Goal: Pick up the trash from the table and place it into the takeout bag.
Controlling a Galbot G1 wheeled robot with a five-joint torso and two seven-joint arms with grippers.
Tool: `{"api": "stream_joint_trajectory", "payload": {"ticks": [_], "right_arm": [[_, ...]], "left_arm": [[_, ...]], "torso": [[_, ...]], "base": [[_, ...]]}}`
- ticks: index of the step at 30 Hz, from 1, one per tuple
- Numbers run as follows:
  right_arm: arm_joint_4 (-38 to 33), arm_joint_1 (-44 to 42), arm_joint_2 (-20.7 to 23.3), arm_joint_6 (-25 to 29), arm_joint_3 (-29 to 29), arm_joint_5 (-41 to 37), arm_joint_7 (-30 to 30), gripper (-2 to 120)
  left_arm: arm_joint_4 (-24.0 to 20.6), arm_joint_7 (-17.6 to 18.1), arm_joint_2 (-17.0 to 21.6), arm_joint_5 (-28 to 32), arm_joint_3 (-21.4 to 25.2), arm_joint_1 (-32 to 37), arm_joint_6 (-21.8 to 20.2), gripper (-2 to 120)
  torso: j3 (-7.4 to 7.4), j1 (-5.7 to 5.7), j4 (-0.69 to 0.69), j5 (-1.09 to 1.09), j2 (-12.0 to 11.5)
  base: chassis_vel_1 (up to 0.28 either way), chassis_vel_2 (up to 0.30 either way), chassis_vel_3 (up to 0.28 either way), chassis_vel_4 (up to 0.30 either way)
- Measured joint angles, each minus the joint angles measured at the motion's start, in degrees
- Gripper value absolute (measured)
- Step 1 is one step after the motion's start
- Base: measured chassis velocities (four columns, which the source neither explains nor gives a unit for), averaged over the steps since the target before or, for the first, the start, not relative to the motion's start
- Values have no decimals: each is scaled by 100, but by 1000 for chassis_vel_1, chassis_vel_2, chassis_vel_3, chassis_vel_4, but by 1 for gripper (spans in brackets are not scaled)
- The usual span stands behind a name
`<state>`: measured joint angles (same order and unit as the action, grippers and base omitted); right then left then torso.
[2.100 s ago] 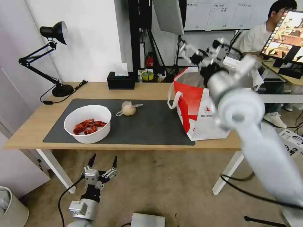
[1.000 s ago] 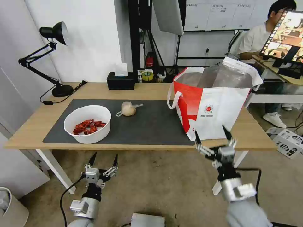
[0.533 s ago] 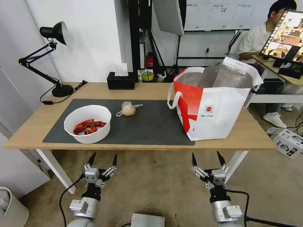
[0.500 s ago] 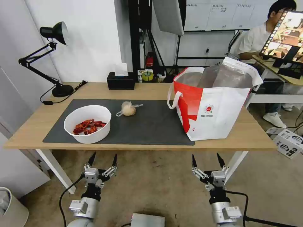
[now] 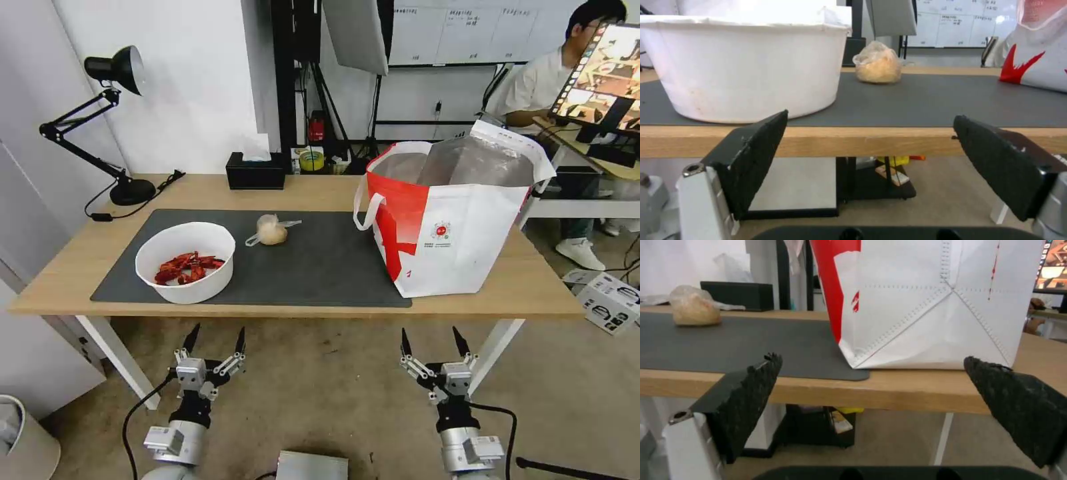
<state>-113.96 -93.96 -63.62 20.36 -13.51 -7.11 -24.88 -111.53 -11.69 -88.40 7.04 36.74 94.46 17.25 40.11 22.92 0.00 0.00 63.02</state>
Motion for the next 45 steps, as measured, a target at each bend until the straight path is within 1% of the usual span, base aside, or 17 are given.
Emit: {"api": "stream_joint_trajectory", "payload": {"ticks": [10, 14, 16, 17, 18, 21, 22, 25, 27, 29, 32, 33, 35, 36, 38, 42, 45], "right_arm": [[-278, 333, 145, -138, 272, -576, 418, 100], [-450, 988, 346, -629, 548, -1015, 539, 100], [-459, 1056, 370, -676, 578, -1066, 542, 100], [-514, 1419, 484, -941, 747, -1378, 542, 100], [-514, 1419, 484, -941, 747, -1378, 542, 100], [-475, 2211, 687, -1460, 1124, -2022, 485, 100], [-475, 2211, 687, -1460, 1124, -2022, 485, 100], [-350, 2728, 779, -1774, 1368, -2396, 474, 100], [-170, 3424, 844, -2152, 1745, -2898, 407, 100], [-121, 3545, 846, -2209, 1820, -2972, 389, 100], [365, 4488, 739, -2460, 2409, -3416, 270, 100], [365, 4488, 739, -2460, 2409, -3416, 270, 100], [721, 5031, 588, -2546, 2736, -3712, 162, 100], [721, 5031, 588, -2546, 2736, -3712, 162, 100], [1105, 5524, 439, -2555, 3047, -3813, 142, 100], [1501, 5933, 273, -2555, 3341, -3899, 135, 100], [2115, 6482, -21, -2553, 3775, -4077, 134, 100]], "left_arm": [[-8, 0, 1, 0, 45, 20, 10, 100], [-11, -1, -6, 0, 62, 24, 11, 100], [-11, -1, -7, 0, 62, 25, 11, 100], [-11, -2, -10, 0, 63, 27, 11, 100], [-11, -2, -10, 0, 63, 27, 11, 100], [-15, -4, -11, -5, 62, 27, 11, 100], [-15, -4, -11, -5, 62, 27, 11, 100], [-16, -3, -16, -7, 65, 27, 11, 100], [-17, -5, -26, -9, 84, 35, 10, 100], [-16, -4, -27, -9, 90, 38, 10, 100], [-16, -6, -44, -11, 116, 45, 10, 100], [-16, -6, -44, -11, 116, 45, 10, 100], [-15, -6, -59, -12, 129, 46, 10, 100], [-15, -6, -59, -12, 129, 46, 10, 100], [2, -7, -72, -13, 138, 45, 10, 100], [20, -7, -81, -13, 140, 35, 10, 100], [33, -7, -97, -13, 144, 22, 11, 100]], "torso": [[0, 0, 0, 0, 0], [0, 0, 0, 0, 0], [0, 0, 0, 0, 0], [0, 0, 0, 0, 0], [0, 0, 0, 0, 0], [0, 0, 0, 0, 0], [0, 0, 0, 0, 0], [1, 0, -1, 1, 0], [1, 0, 1, -1, 0], [1, 0, 1, 0, 0], [1, 0, 1, 0, 0], [1, 0, 1, 0, 0], [1, 1, 0, 0, 0], [1, 1, 0, 0, 0], [1, 1, 0, -1, 0], [1, 1, 0, -1, 0], [0, 1, 0, -2, 0]], "base": [[0, 0, 0, 0], [0, 0, 0, 0], [0, 0, 0, 0], [0, 0, 0, 0], [0, 0, 0, 0], [0, 0, 0, 0], [0, 0, 0, 0], [0, 0, 0, 0], [0, 0, 0, 0], [0, 0, 0, 0], [0, 0, 0, 0], [0, 0, 0, 0], [0, 0, 0, 0], [0, 0, 0, 0], [0, 0, 0, 0], [0, 0, 0, 0], [0, 0, 0, 0]]}}
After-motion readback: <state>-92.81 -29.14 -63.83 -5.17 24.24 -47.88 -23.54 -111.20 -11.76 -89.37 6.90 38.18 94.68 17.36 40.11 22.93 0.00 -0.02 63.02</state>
